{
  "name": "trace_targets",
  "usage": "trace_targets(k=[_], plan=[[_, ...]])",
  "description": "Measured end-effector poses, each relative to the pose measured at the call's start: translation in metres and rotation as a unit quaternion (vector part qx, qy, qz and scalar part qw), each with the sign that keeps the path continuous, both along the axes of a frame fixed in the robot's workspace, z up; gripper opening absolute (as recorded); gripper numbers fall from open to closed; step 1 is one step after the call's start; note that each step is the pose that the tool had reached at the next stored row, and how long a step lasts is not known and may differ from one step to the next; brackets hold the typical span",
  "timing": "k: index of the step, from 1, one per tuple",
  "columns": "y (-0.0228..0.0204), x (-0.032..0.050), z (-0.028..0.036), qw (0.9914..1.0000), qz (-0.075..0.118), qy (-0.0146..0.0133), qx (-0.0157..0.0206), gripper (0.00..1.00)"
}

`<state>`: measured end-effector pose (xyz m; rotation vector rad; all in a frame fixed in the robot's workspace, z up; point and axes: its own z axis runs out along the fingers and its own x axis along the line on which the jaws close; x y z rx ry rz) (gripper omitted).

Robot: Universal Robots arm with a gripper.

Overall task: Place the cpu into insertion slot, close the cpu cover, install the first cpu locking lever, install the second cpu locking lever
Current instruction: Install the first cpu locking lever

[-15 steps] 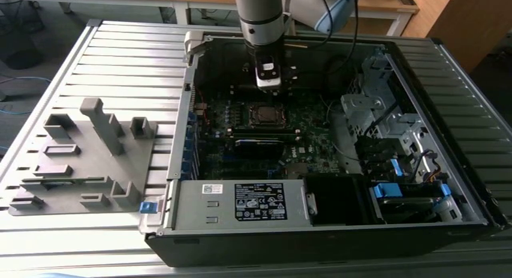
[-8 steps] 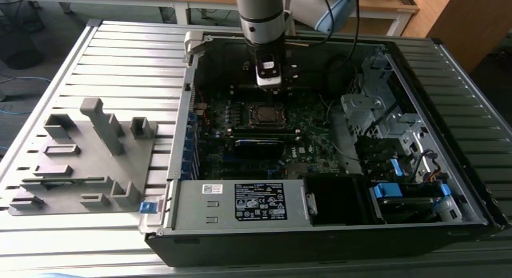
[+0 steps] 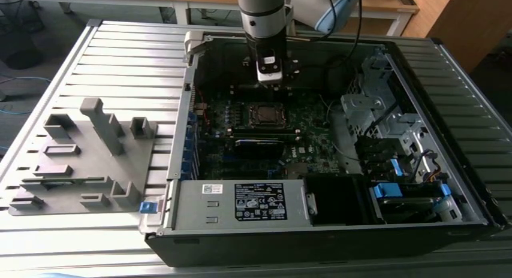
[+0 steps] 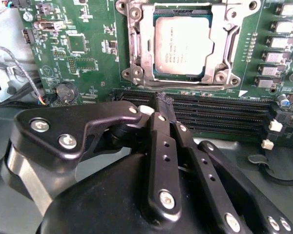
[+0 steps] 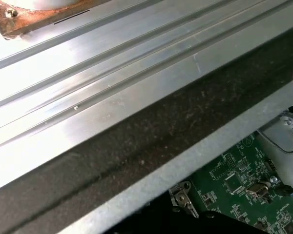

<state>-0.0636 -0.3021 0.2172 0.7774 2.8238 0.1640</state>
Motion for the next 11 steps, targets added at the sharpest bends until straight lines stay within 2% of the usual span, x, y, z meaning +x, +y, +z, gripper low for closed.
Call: trace_targets(k=[3,4,5,7,11], plan=[[-0.0001,0.0000,0.0002,1.00000,0.000,0.0001,-0.0001,0.11],[-0.0001,0.0000,0.0000,1.00000,0.000,0.0009,0.0006,0.11],[0.0000,0.0001,-0.0004,1.00000,0.000,0.0029,0.0012,0.11],[0.0000,0.0000,-0.0013,0.99993,0.002,0.0114,0.0013,0.11],[0.0000,0.0002,-0.0030,0.99940,0.009,0.0333,0.0012,0.11]])
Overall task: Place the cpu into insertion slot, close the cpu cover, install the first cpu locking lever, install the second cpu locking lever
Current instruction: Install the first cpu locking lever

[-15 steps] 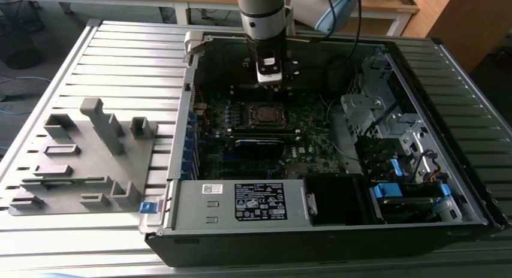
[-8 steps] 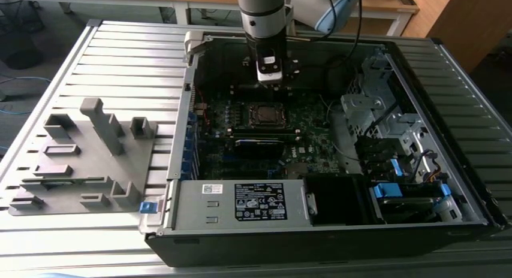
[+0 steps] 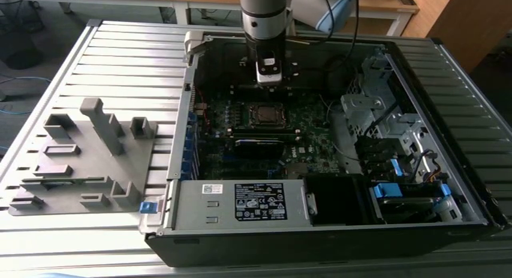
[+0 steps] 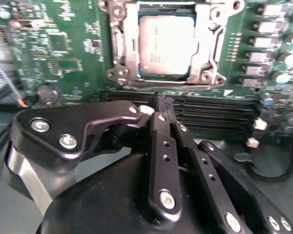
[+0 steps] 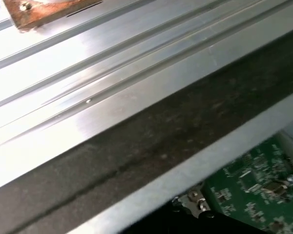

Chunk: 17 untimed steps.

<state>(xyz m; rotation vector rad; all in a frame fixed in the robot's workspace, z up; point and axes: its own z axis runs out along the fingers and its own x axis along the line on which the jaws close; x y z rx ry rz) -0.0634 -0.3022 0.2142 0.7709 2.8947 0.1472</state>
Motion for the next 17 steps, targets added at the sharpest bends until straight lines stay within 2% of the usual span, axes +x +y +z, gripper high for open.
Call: trace_targets(k=[2,3,4,12,17], plan=[[0.0000,0.0000,-0.0008,0.99992,0.005,0.0114,-0.0001,0.11],[0.0000,0.0000,-0.0011,0.99984,0.007,0.0161,-0.0002,0.11],[0.0000,0.0000,-0.0012,0.99981,0.008,0.0178,-0.0003,0.11],[0.0000,0.0008,-0.0013,0.99979,0.010,0.0179,-0.0002,0.11],[0.0000,0.0038,-0.0013,0.99948,0.027,0.0181,-0.0005,0.11]])
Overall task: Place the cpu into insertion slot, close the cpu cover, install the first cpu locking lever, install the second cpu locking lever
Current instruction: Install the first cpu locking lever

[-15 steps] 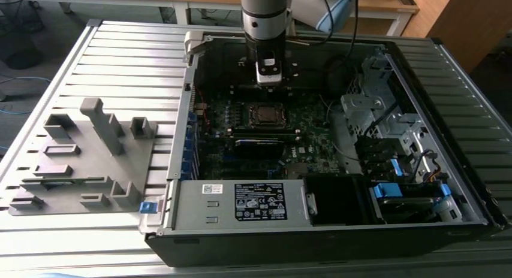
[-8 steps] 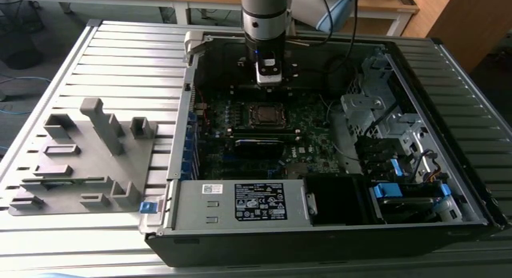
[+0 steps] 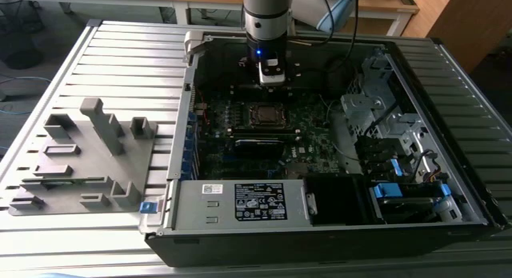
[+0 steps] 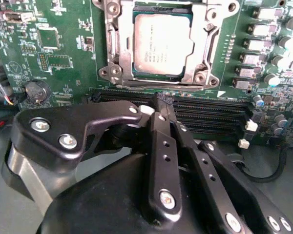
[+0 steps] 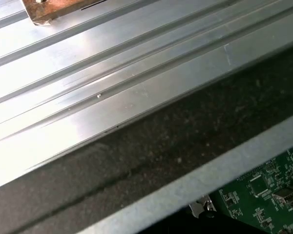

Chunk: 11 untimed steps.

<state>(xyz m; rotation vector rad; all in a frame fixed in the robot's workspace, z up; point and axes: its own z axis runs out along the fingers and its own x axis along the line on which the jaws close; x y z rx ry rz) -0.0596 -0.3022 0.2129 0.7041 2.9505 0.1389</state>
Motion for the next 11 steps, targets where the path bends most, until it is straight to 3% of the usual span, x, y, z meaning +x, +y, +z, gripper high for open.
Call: trace_targets(k=[11], plan=[[0.0000,0.0053,-0.0006,0.99911,0.042,0.0027,-0.0004,0.11]])
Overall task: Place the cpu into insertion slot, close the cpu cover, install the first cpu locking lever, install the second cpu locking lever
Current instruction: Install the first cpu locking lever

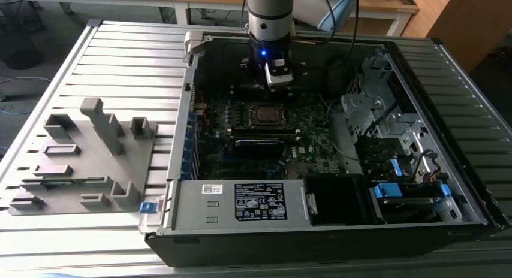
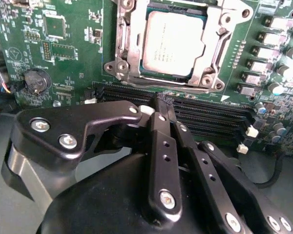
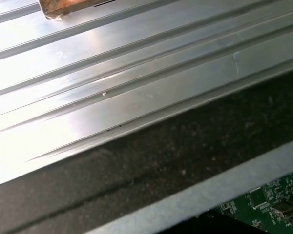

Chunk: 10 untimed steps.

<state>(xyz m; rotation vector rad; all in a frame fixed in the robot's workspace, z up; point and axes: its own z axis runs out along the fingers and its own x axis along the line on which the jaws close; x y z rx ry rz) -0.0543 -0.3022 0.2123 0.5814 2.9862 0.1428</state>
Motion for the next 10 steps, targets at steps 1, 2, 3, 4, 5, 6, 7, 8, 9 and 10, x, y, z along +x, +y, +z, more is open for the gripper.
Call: trace_targets(k=[1,2,3,4,5,6,7,8,9,10], plan=[[0.0000,0.0002,-0.0001,0.99999,0.004,0.0002,-0.0001,0.11],[0.0000,0.0003,-0.0003,0.99996,0.009,0.0005,-0.0003,0.11],[0.0000,0.0004,-0.0005,0.99990,0.014,0.0007,-0.0005,0.11],[0.0000,0.0004,-0.0007,0.99982,0.019,0.0010,-0.0010,0.11],[0.0001,0.0004,-0.0009,0.99971,0.024,0.0013,-0.0017,0.11],[0.0000,0.0004,-0.0011,0.99956,0.030,0.0018,-0.0028,0.11],[0.0000,0.0004,-0.0012,0.99938,0.035,0.0025,-0.0047,0.11],[0.0000,0.0004,-0.0013,0.99918,0.039,0.0035,-0.0079,0.11],[0.0000,0.0005,-0.0013,0.99896,0.044,0.0048,-0.0125,0.11],[0.0000,0.0005,-0.0014,0.99870,0.047,0.0062,-0.0177,0.11]])
